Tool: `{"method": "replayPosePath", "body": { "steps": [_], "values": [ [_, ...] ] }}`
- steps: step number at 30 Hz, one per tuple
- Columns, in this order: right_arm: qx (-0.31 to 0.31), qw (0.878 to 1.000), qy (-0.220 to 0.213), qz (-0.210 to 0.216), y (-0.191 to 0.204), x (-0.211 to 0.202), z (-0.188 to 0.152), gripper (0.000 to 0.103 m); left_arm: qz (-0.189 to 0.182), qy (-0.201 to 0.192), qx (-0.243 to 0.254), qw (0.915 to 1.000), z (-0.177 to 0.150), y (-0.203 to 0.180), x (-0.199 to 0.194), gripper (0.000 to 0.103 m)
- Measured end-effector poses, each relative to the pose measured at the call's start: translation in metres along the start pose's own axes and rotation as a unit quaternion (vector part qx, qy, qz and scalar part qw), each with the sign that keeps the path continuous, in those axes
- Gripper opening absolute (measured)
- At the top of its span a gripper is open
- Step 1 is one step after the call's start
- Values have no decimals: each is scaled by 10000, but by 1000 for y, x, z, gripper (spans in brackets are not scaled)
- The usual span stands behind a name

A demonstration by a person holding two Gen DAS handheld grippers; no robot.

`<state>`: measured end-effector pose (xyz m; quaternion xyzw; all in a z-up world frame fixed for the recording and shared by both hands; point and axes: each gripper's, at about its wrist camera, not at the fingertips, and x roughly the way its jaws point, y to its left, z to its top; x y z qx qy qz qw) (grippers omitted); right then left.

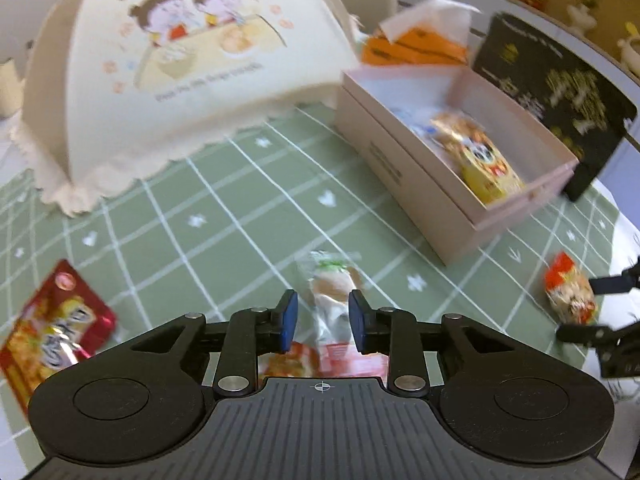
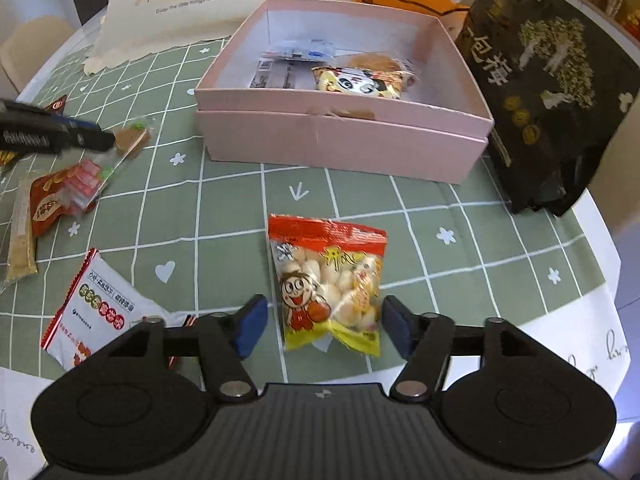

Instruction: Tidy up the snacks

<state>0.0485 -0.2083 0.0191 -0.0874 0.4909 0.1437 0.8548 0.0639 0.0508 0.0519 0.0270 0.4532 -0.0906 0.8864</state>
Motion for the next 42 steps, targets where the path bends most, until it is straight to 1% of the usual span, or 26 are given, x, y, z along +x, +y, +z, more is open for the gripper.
{"method": "replayPosePath", "body": {
  "steps": [1, 3, 5, 7, 9, 11, 13, 16, 20, 24, 27, 28, 30, 32, 34, 35, 36, 37, 38, 39, 41, 42],
  "values": [
    [6, 10000, -53, 7, 1, 3, 1, 72, 60, -32, -59, 10000, 1, 4, -2, 31],
    [31, 10000, -72, 44, 0, 4, 1, 77, 103, -71, -241, 9996, 4, 11, -2, 31],
    [131, 9998, -76, 112, -4, 6, 1, 81, -69, -21, -427, 9991, 8, 15, 1, 31],
    [269, 9994, -90, 178, -11, 9, 0, 88, -206, 106, -522, 9984, 9, 10, 6, 31],
    [250, 9995, -140, 155, -10, 10, -1, 91, -154, 231, -485, 9984, 11, 0, 16, 31],
    [258, 9994, -181, 172, -11, 11, -2, 92, 46, 369, -505, 9980, 12, -9, 27, 31],
    [248, 9993, -218, 172, -11, 11, -3, 94, 135, 385, -506, 9979, 13, -15, 36, 34],
    [207, 9992, -281, 195, -9, 11, -6, 96, 75, 357, -423, 9984, 17, -22, 40, 34],
    [142, 9990, -348, 228, -7, 12, -7, 103, 24, 374, -279, 9989, 19, -28, 43, 34],
    [114, 9988, -433, 220, -6, 12, -9, 103, -141, 451, -207, 9987, 25, -30, 45, 34],
    [84, 9985, -491, 243, -7, 11, -12, 103, -252, 296, -373, 9985, 29, -29, 38, 34],
    [72, 9984, -511, 250, -7, 11, -13, 103, -255, 259, -356, 9987, 31, -31, 36, 34],
    [60, 9982, -543, 256, -7, 10, -14, 103, -160, 342, -142, 9992, 31, -40, 38, 34],
    [55, 9982, -549, 255, -7, 9, -14, 103, 28, 471, 166, 9987, 29, -50, 45, 35],
    [35, 9981, -556, 268, -8, 9, -14, 103, 139, 391, 438, 9982, 26, -59, 47, 37],
    [32, 9980, -566, 270, -8, 9, -14, 103, 118, 382, 448, 9982, 26, -61, 47, 41],
    [27, 9980, -575, 273, -8, 9, -14, 103, 3, 389, 402, 9984, 26, -61, 48, 51],
    [29, 9979, -584, 273, -7, 9, -15, 103, -88, 400, 365, 9985, 27, -61, 48, 55],
    [30, 9979, -582, 273, -8, 9, -14, 103, -126, 388, 338, 9986, 27, -61, 47, 56],
    [29, 9979, -589, 273, -8, 9, -14, 103, -100, 341, 316, 9989, 27, -60, 46, 54],
    [25, 9977, -621, 276, -8, 9, -15, 103, 163, 283, 305, 9990, 26, -58, 44, 54],
    [26, 9975, -643, 276, -8, 8, -16, 103, 278, 346, 286, 9986, 26, -56, 46, 52]
  ]
}}
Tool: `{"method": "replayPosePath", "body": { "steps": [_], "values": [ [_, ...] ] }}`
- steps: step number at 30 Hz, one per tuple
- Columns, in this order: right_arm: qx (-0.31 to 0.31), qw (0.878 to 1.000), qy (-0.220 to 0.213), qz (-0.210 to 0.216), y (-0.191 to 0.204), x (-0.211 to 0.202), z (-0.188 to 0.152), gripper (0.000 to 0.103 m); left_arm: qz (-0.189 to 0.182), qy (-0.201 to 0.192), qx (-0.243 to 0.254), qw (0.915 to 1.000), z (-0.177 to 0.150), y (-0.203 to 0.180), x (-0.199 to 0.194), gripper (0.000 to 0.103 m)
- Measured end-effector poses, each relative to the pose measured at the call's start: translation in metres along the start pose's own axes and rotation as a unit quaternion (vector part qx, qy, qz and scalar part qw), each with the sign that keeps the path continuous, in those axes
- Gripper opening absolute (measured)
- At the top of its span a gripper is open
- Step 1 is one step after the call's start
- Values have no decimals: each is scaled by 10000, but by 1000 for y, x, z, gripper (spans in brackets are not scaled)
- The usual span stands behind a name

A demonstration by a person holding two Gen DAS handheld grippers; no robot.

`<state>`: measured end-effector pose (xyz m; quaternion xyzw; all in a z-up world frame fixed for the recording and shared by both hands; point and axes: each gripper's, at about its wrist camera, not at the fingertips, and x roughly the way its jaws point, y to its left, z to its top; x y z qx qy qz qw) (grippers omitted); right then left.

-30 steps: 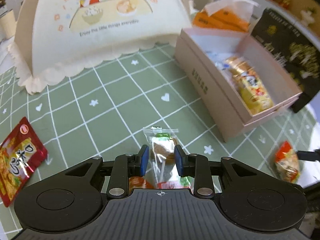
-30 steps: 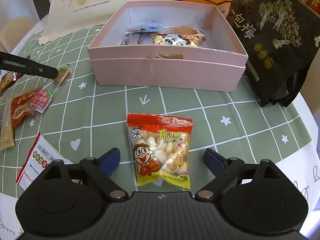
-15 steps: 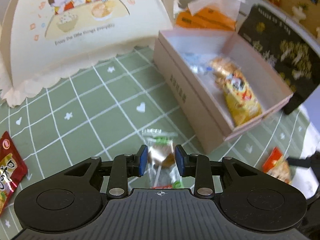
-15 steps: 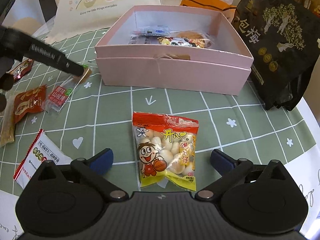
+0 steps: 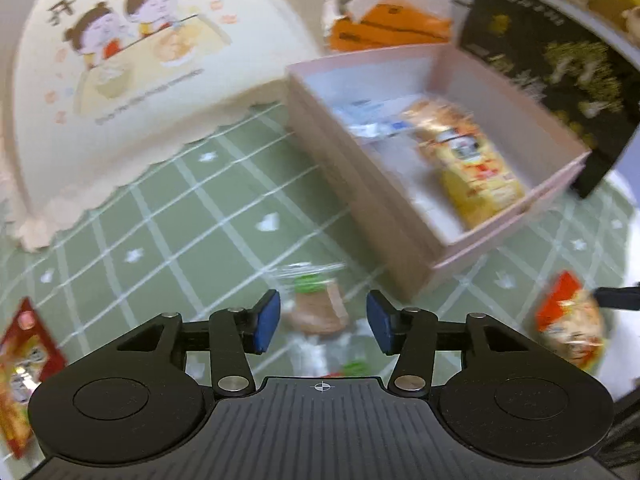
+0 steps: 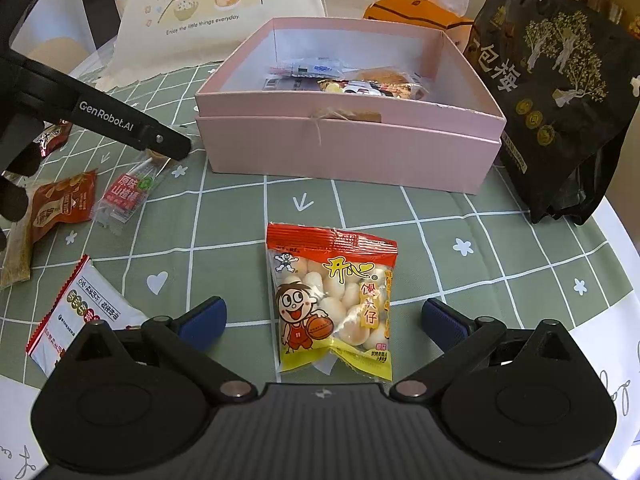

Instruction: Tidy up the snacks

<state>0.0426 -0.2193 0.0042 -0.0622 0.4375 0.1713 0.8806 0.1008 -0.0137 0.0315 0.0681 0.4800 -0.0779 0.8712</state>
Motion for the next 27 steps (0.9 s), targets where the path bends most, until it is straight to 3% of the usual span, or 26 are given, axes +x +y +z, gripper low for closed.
{"method": "replayPosePath", "body": {
  "steps": [3, 8, 11, 13, 17, 22, 27],
  "values": [
    [-9, 10000, -37, 3, 0, 0, -2, 103, -53, 156, -187, 9997, -1, 5, 7, 56],
    [-49, 9999, 107, 62, -2, -1, 3, 101, -11, 75, -118, 9999, 0, -1, 10, 53],
    [-113, 9998, 117, 106, -2, -4, 8, 85, -120, 173, -76, 9997, -6, -3, 2, 45],
    [-201, 9996, 165, 140, 0, -10, 11, 51, -466, 272, -151, 9984, -16, -1, -8, 43],
    [-198, 9985, 310, 413, -4, -29, 19, 50, -879, 266, -231, 9955, -38, -1, -40, 41],
    [-359, 9985, -199, 353, -16, -88, 42, 49, -1340, -286, -70, 9905, -35, -12, -108, 40],
    [-663, 9874, -1430, 132, -30, -175, 98, 49, -1544, -1573, 141, 9753, 16, -14, -183, 40]
  ]
}}
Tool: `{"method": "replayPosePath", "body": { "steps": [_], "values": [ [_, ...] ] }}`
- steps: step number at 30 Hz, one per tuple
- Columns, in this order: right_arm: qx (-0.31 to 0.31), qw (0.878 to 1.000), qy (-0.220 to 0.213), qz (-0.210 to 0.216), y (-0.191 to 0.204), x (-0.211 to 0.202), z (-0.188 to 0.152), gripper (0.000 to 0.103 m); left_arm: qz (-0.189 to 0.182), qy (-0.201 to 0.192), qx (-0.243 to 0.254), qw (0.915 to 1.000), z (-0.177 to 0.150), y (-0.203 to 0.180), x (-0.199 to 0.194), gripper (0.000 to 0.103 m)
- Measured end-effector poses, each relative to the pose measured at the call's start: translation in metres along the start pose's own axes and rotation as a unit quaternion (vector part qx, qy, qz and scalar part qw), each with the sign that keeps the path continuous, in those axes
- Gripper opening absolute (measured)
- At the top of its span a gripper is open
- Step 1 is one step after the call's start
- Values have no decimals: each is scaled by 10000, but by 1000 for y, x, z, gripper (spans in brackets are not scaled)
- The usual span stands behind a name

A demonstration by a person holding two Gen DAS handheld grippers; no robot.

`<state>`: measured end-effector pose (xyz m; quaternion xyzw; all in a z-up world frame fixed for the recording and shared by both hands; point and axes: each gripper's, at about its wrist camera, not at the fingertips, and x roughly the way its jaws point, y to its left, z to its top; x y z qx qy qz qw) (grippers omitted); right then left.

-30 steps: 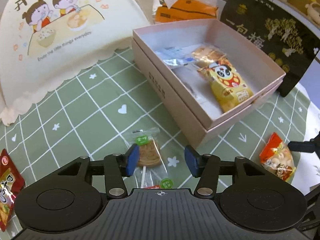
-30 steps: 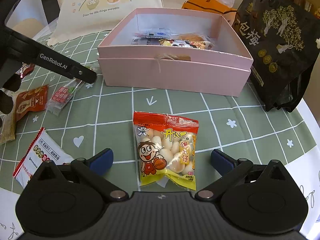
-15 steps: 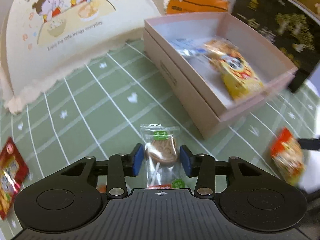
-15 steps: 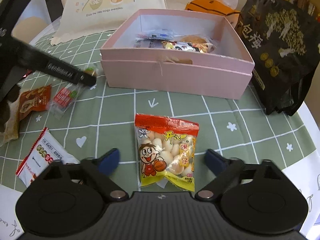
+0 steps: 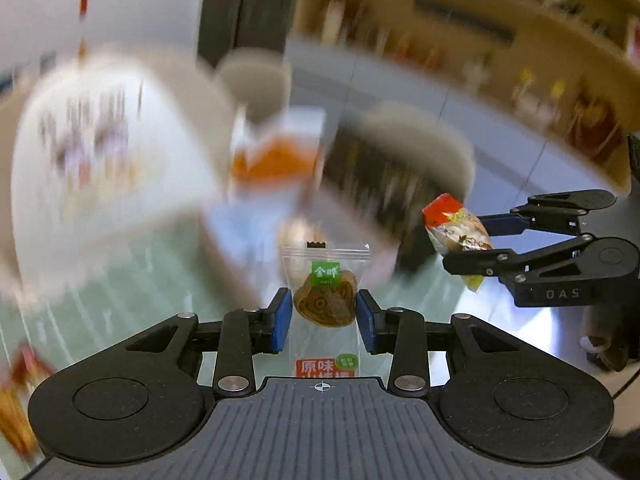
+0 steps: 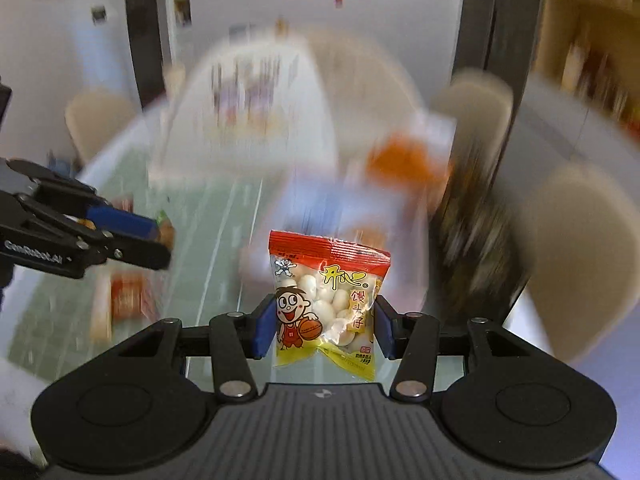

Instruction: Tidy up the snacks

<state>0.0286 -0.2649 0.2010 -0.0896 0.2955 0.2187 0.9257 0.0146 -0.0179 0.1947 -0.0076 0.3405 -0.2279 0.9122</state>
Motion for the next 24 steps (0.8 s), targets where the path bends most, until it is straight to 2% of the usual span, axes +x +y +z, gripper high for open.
{"method": "replayPosePath", "body": {
  "steps": [3, 6, 8, 10, 14, 16, 21, 24],
  "values": [
    [-83, 9984, -533, -173, -15, -21, 47, 49, -109, -708, 30, 9974, 43, -1, -15, 40],
    [27, 9963, -829, -205, -31, -23, 81, 50, -194, -979, 1, 9950, 69, 1, -9, 40],
    [59, 9952, -938, -254, -40, -16, 94, 50, -311, -842, -243, 9957, 79, 9, 12, 40],
    [165, 9957, -871, -266, -48, -2, 103, 50, -463, -544, -568, 9958, 81, 18, 40, 40],
    [353, 9972, -607, -267, -64, 28, 105, 50, -440, 162, -1124, 9926, 69, 35, 111, 44],
    [436, 9975, -451, -332, -71, 42, 101, 50, -279, 466, -1382, 9889, 63, 44, 135, 44],
    [816, 9966, 46, -133, -87, 77, 90, 50, -230, 10, -1482, 9887, 67, 57, 103, 44],
    [1071, 9935, 371, -42, -80, 113, 82, 51, -13, -31, -1437, 9896, 61, 62, 82, 44]
  ]
}}
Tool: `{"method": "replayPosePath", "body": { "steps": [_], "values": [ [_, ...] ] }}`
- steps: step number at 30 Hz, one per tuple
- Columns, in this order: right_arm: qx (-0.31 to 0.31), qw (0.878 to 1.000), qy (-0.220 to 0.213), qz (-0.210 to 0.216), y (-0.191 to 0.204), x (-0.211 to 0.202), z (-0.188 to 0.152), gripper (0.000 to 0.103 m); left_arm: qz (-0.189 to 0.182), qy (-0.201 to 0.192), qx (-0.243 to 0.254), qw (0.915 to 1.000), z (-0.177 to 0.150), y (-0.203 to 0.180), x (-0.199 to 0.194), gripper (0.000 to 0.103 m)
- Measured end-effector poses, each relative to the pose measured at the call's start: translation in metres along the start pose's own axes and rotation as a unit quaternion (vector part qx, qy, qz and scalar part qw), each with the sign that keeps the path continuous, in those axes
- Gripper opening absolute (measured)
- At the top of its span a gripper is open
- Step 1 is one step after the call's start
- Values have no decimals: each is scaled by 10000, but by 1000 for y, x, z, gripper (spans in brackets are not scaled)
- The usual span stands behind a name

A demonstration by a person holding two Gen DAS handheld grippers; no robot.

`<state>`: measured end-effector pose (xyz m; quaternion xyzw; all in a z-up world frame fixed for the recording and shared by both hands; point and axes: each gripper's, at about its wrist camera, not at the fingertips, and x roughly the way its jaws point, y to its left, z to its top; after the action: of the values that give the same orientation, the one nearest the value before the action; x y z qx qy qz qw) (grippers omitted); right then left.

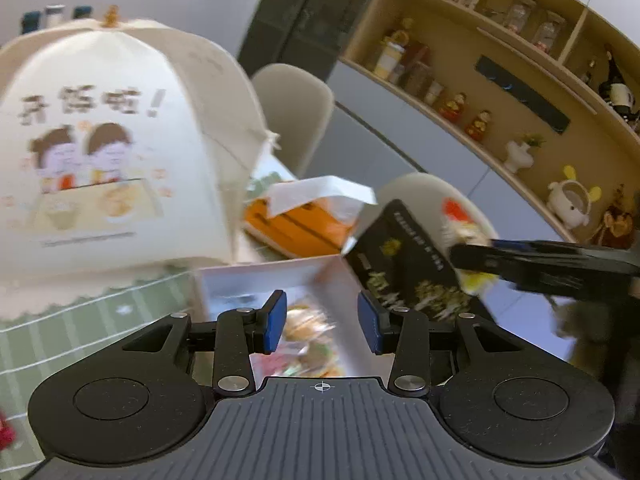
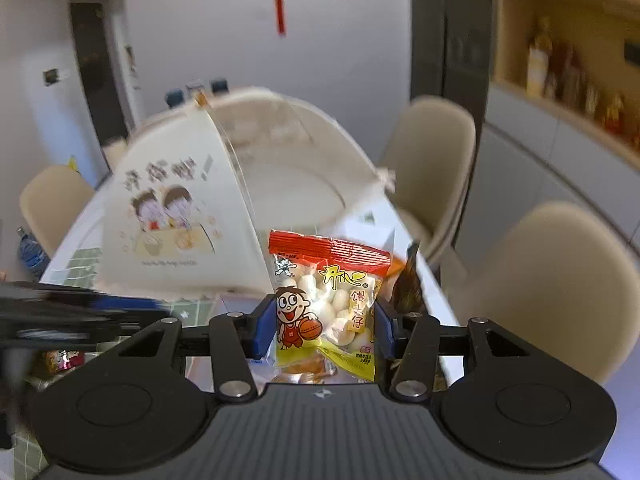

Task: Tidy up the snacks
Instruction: 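Open both grippers over the pink box to drop the milk candy bag and clear packet, then grasp the clear rice bar packet with the left gripper while the right gripper grasps the white snack bag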

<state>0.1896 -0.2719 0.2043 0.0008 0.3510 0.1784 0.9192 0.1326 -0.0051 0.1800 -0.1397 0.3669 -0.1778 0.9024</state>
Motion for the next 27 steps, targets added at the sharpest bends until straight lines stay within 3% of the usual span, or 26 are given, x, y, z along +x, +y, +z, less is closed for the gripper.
{"method": "replayPosePath", "body": {
  "steps": [2, 6, 8, 13, 15, 18, 21, 24, 27],
  "values": [
    [244, 9989, 176, 373, 3, 23, -1, 54, 96, 54, -78, 9999, -11, 12, -10, 44],
    [310, 9992, 231, -12, 16, 45, -6, 59, 529, 303, -496, 9969, -58, 41, -34, 44],
    [208, 9993, 295, 100, 25, 41, -15, 64, 683, 509, -706, 9939, -88, 54, -47, 44],
    [-568, 9921, 984, 530, 58, 28, -71, 72, 422, 1418, -913, 9848, -163, 66, -59, 44],
    [-794, 9829, 1495, 730, 73, 24, -106, 72, 292, 1767, -820, 9804, -184, 62, -60, 44],
    [-883, 9595, 2411, 1161, 92, 20, -159, 72, 84, 2123, -682, 9748, -208, 54, -62, 44],
    [-935, 9369, 2992, 1547, 115, 11, -202, 72, -80, 2172, -686, 9737, -219, 52, -67, 44],
    [-1257, 9205, 3320, 1635, 141, 6, -232, 72, 245, 1881, -932, 9774, -216, 68, -77, 44],
    [-1899, 9064, 3497, 1416, 161, 9, -252, 72, 982, 1416, -978, 9802, -207, 86, -94, 44]
  ]
}}
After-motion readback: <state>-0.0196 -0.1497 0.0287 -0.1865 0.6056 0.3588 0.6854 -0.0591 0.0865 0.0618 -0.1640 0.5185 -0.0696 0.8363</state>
